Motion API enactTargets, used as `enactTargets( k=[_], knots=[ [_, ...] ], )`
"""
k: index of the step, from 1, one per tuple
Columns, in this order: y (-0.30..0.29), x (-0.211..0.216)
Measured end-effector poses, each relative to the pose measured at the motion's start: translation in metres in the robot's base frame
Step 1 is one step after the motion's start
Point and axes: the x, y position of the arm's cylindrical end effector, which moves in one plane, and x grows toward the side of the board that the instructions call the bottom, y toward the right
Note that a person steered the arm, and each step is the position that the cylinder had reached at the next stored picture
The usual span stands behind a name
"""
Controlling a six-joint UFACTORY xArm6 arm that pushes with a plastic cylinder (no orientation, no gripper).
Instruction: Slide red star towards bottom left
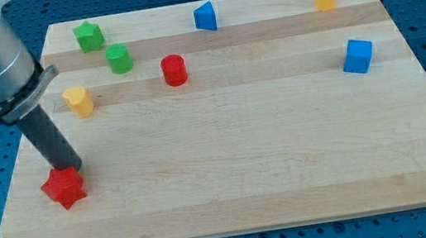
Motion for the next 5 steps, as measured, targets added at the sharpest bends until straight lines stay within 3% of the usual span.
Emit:
enactTargets(
  k=[5],
  knots=[
    [0.020, 0.009]
  ],
)
